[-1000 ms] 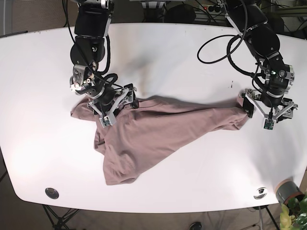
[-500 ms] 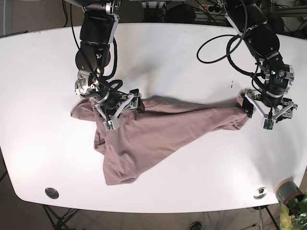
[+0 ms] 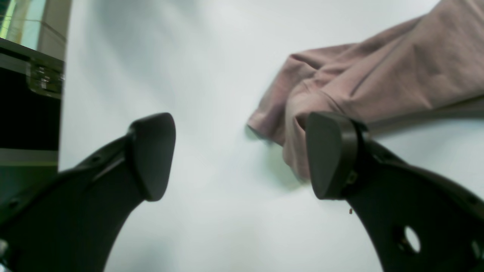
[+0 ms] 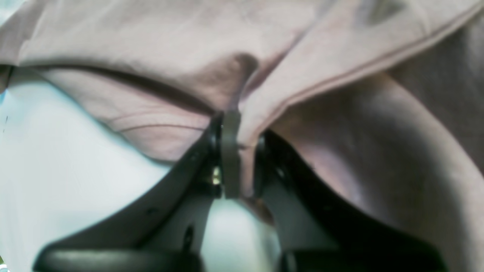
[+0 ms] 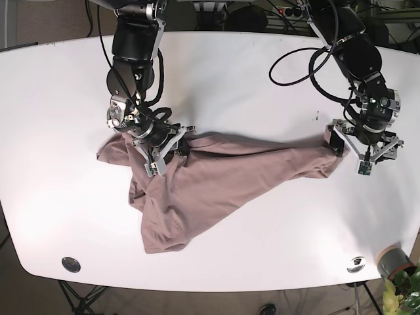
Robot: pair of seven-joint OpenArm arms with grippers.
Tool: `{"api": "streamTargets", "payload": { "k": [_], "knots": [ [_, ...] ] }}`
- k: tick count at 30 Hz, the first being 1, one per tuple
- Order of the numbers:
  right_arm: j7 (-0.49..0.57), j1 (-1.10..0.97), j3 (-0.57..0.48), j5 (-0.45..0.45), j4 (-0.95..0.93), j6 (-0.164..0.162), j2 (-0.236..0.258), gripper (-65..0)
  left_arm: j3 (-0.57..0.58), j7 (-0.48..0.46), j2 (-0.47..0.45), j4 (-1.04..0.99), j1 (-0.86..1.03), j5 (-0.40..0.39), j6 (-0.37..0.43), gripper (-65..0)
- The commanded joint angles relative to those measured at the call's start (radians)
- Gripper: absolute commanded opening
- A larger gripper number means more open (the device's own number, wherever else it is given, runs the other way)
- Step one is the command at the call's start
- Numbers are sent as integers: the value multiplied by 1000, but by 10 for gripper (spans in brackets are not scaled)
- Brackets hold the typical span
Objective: Fold the T-shirt properly
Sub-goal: 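Release the left gripper and drag the T-shirt with the right gripper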
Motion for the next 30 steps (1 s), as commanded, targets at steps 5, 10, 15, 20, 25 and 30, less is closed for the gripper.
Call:
{"api": "streamTargets", "payload": {
  "k": [5, 10, 15, 20, 25, 30],
  "knots": [
    [7, 8, -4, 17, 165, 6, -4, -631, -1, -16, -11, 11, -14, -5, 3, -139],
    [-59, 17, -4, 17, 282, 6, 1, -631, 1, -16, -11, 16, -17, -5, 3, -139],
    [-120, 71, -33, 17, 406, 6, 22, -631, 28, -16, -8, 20, -18, -5, 3, -139],
    [-140, 148, -148, 17, 495, 6, 96, -631, 82, -16, -7, 56, -18, -5, 3, -139],
    [-145, 264, -242, 16, 507, 6, 141, -631, 163, -16, -7, 85, -14, -5, 3, -139],
    [-172, 387, -278, 16, 501, 6, 148, -631, 197, -16, 15, 112, -3, -5, 3, -139]
  ]
}}
